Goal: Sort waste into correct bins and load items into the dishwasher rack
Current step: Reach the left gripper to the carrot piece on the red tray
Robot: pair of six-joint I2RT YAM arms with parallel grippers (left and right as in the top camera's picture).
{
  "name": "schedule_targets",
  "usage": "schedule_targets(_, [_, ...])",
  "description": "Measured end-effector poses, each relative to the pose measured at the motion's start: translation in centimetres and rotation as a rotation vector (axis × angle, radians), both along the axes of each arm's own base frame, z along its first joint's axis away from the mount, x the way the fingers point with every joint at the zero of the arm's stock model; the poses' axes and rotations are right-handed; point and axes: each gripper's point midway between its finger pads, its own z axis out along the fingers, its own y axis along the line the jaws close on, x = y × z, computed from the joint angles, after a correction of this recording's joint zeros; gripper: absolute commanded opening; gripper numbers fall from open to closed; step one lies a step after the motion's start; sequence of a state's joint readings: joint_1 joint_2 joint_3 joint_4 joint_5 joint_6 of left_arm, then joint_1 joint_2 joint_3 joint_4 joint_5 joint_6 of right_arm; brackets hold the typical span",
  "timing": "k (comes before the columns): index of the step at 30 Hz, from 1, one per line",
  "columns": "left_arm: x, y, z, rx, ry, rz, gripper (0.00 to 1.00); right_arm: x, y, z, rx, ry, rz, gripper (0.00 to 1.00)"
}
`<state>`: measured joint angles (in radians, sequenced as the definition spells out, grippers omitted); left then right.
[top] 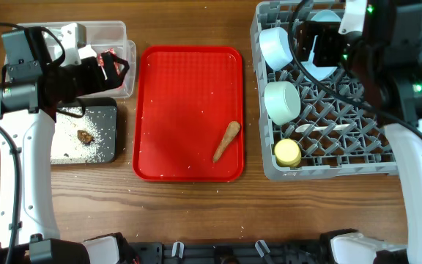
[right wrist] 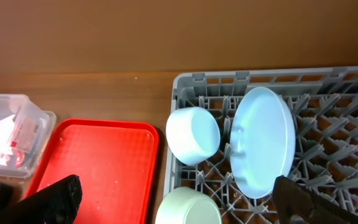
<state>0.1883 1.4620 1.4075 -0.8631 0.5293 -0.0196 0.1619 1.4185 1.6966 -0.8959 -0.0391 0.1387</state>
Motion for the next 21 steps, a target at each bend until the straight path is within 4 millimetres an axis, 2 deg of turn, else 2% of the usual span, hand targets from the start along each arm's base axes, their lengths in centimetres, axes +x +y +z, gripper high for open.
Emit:
schedule_targets(4, [-1.3, -2.4, 0.6, -0.131, 0.024, -0.09, 1.0, -0.6, 0.0, -0.1, 0.002, 0.011, 0.005, 1.0])
schedule_targets(8, [-2.0, -3.5, 1.0, -0.191, 0.037, -0.128, 0.99, -0.7, 0.0, -0.3, 0.0, 0.024, 0.005, 1.0])
schedule_targets(11, [-2.2, -5.0, 0.5, -0.159, 0.054, -0.16, 1.0, -0.8, 0.0, -0.4, 0.0, 0.027, 0.005, 1.0])
schedule_targets(14, [-2.8, -8.2, -0.8, -0.062, 0.085, -0.229, 0.98, -0.8, 0.0, -0.3, 0.0, 0.026, 0.005, 1.0])
schedule_targets(16, [-3.6, -11.8, -3.0, 0.05, 0.136, -0.309, 0.95, -0.8, 0.0, -0.4, -0.001, 0.027, 0.005, 1.0])
schedule_targets(17, [-3.7, -12.5, -4.2, 0.113, 0.16, -0.321, 0.91, -0.8, 0.0, -0.4, -0.001, 0.03, 0.005, 1.0])
schedule_targets(18, [-4.3, -14.8, -6.1, 0.149, 0.204, -0.384, 0.89, -0.8, 0.0, -0.4, -0.001, 0.03, 0.005, 1.0])
schedule_targets(21, [-4.8, -17.2, -10.2, 0.257, 0.284, -0.446, 0.9, -0.8, 0.0, -0.4, -0.001, 0.031, 0.005, 1.0])
